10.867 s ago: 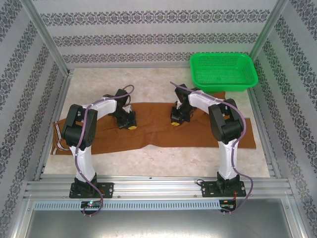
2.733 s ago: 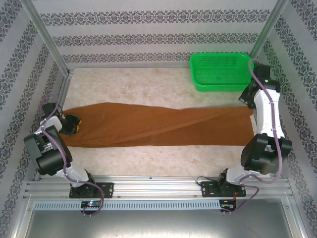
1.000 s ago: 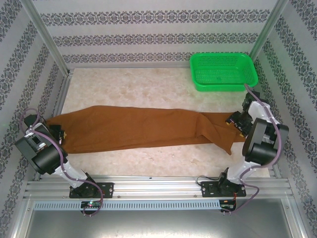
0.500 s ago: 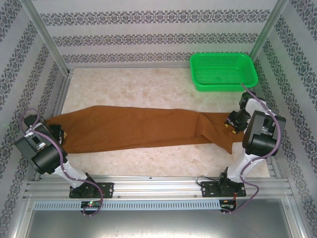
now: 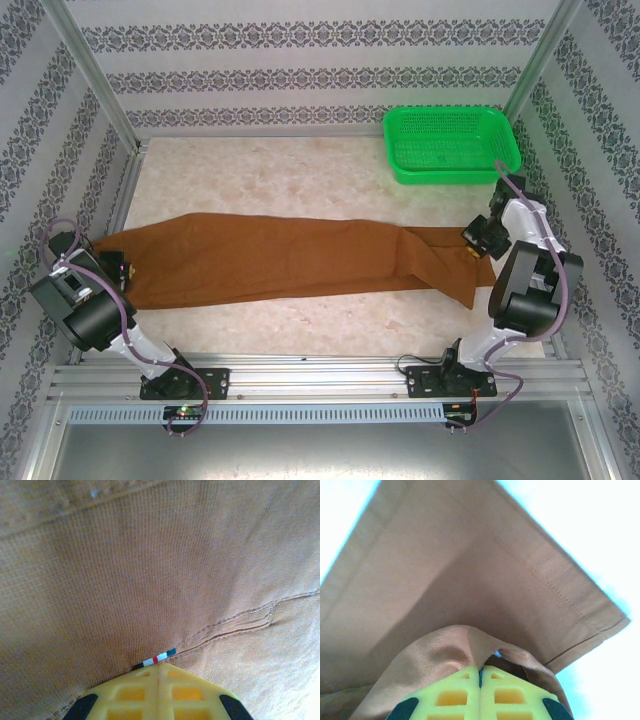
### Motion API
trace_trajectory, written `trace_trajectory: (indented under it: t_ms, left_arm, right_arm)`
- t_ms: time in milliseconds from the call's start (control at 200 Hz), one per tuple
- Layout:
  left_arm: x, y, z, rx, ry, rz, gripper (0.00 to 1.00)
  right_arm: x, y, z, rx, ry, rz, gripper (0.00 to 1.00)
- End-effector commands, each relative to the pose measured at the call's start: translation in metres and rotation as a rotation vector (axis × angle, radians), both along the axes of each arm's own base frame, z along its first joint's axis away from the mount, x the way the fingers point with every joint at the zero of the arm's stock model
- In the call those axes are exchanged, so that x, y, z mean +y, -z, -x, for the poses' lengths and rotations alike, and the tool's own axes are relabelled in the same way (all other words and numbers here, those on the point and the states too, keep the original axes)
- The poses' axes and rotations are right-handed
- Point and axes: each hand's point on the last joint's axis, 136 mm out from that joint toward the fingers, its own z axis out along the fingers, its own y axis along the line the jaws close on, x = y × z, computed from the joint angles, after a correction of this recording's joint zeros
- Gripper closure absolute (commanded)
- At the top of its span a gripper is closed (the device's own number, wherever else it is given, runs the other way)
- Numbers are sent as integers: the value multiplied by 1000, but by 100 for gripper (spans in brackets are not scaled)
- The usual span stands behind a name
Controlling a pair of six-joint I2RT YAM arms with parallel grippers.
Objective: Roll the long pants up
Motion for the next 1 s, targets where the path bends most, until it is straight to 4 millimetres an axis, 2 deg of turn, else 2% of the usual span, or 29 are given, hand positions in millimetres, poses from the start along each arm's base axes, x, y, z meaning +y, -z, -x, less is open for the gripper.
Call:
trace_trajectory:
  t_ms: [0, 135, 225, 285, 415, 595, 634, 639, 644, 664, 699, 724, 744, 774, 879, 994]
  left_arm:
    - [-4, 13, 6, 38, -1, 9, 100]
    - [-4, 13, 6, 42, -2, 5, 100]
    - [-4, 14, 5, 39, 3, 10, 100]
    - [-5, 14, 5, 41, 5, 12, 100]
    - [-5, 13, 5, 46, 14, 2, 100]
    - [-4, 7, 1, 51, 36, -24, 100]
    - [-4, 4, -1, 51, 48, -35, 100]
    - [-4, 3, -2, 50, 50, -37, 100]
    - [-4, 2, -2, 49, 51, -40, 100]
    - [-5, 0, -4, 47, 63, -48, 100]
    - [-6, -6, -7, 52, 86, -72, 100]
    - [-7, -10, -9, 56, 103, -90, 100]
    - [-7, -15, -11, 57, 117, -107, 100]
    - [-8, -21, -14, 60, 140, -131, 94]
    - [-12, -51, -20, 64, 195, -229, 74]
    - [-24, -77, -23, 59, 252, -286, 67]
  right_arm:
    - [-24, -32, -17, -55, 42, 91, 100]
    - [-47, -51, -40, -92, 71, 150, 100]
    - [-64, -54, -53, -88, 96, 155, 100]
    - [-73, -47, -58, -60, 113, 141, 100]
    - [-79, -38, -70, -64, 130, 109, 100]
    - [-79, -35, -66, -55, 122, 107, 100]
    - [-78, -33, -63, -38, 117, 98, 77]
    - [-77, -31, -62, -33, 116, 94, 68]
    - [-77, -31, -62, -33, 116, 94, 68]
    - [-74, -30, -60, -35, 105, 88, 58]
    - [-70, -30, -57, -41, 95, 88, 55]
    - [-67, -29, -51, -38, 93, 99, 40]
    - [-65, -30, -46, -37, 95, 112, 32]
    - [-63, -30, -37, -31, 96, 131, 18]
    - [-51, -24, -5, -23, 102, 142, 16]
    - [-40, -7, 28, 28, 101, 121, 19]
